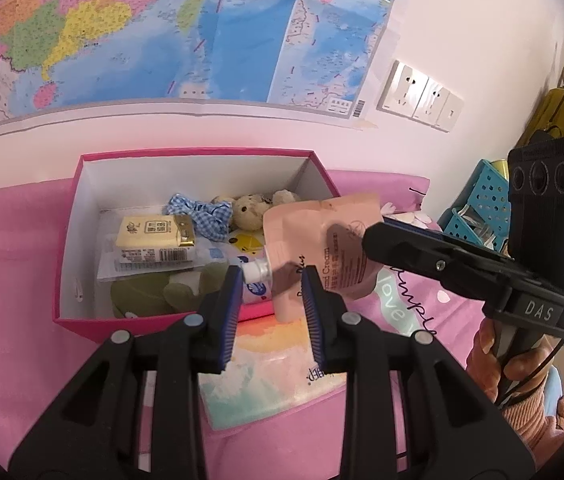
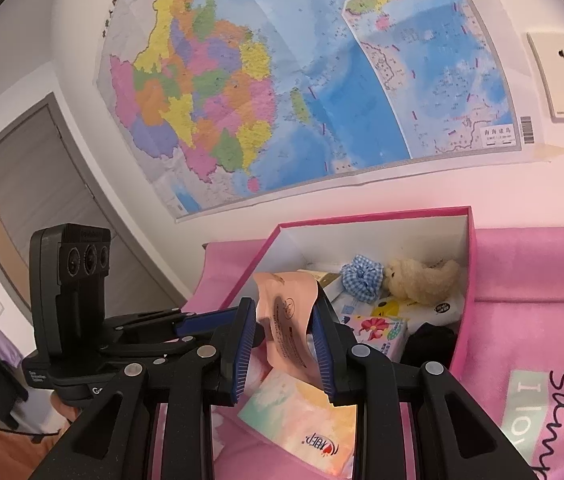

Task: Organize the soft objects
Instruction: 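Lower the peach pouch into the shoebox and open the right gripper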

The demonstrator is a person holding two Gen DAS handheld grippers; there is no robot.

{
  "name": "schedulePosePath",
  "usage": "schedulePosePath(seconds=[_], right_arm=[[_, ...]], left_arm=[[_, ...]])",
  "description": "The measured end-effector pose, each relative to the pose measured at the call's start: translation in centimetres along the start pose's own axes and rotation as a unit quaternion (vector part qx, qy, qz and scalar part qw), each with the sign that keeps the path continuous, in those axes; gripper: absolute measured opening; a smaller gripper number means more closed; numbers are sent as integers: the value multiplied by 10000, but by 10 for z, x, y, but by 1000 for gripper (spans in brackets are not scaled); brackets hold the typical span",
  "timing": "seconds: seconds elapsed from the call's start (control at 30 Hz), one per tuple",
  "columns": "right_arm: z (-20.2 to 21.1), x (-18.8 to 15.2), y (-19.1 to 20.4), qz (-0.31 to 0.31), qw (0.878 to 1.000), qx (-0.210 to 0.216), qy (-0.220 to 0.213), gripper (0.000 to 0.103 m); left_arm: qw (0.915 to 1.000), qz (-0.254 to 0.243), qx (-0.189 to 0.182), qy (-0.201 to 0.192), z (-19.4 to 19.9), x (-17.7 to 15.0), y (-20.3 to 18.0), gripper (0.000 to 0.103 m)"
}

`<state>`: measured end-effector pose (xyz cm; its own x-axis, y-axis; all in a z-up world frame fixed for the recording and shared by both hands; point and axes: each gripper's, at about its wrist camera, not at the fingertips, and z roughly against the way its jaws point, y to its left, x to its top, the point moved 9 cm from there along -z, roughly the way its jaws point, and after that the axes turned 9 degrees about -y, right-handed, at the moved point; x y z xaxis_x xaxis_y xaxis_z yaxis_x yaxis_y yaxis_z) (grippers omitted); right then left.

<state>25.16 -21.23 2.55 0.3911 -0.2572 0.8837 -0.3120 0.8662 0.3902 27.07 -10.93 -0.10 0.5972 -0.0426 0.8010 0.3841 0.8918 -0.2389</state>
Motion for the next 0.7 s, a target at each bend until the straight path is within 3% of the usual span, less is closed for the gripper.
schedulePosePath(seconds=[0.7], right_arm=[[-26,12,-18,-167,9997,-114,97,29]], left_arm=[[9995,4,274,174,-27,13,15,32]])
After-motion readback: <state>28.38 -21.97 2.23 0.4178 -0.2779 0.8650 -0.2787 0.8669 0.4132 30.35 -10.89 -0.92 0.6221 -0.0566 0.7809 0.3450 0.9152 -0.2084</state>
